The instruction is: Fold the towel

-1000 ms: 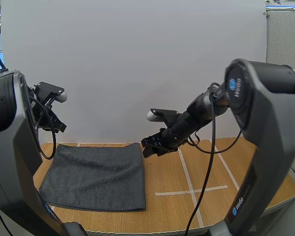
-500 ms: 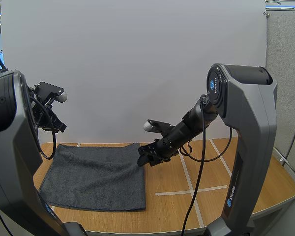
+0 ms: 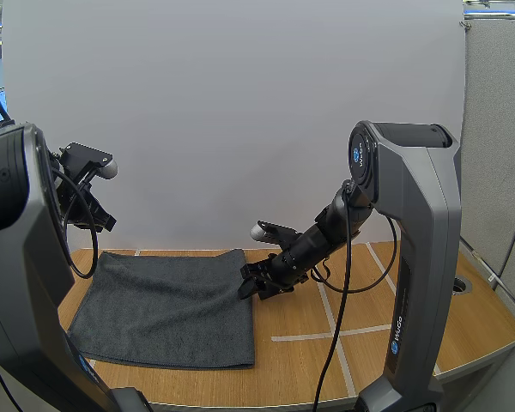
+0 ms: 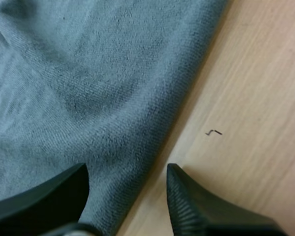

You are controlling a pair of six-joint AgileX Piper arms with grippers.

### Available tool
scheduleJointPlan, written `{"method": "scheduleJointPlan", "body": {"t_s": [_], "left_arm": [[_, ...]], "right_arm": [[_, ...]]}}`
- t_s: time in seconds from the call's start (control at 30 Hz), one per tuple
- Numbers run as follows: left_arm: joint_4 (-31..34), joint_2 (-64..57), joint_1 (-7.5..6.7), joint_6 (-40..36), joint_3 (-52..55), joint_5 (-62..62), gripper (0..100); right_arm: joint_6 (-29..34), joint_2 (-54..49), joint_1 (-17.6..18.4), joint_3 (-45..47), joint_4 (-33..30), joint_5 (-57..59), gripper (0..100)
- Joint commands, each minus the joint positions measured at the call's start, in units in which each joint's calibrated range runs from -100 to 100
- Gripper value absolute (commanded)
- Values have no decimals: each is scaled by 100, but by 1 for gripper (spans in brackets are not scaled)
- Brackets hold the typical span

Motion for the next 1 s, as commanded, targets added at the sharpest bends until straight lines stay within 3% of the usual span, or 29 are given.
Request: {"method": "scheduleJointPlan", "body": {"t_s": [0.0, 0.23, 0.33, 0.43, 0.53, 0.73, 0.97], "left_arm": [[11, -20, 13, -28, -56, 84, 0], [11, -20, 13, -28, -56, 84, 0], [11, -20, 13, -28, -56, 84, 0], [11, -20, 13, -28, -56, 84, 0], [11, -20, 13, -28, -56, 84, 0], [11, -20, 13, -28, -56, 84, 0], [0, -20, 13, -29, -56, 84, 0]], "right_arm": [[-207, 84, 12, -35, 270, 305, 78], [-280, 125, 199, -35, 310, 304, 78], [-280, 125, 224, -35, 310, 227, 71], [-280, 125, 216, -35, 263, 135, 40], [-280, 125, 216, -35, 217, 101, 1], [-259, 125, 128, -35, 2, 65, 0], [-169, -18, -255, -35, -434, 191, 0]]}}
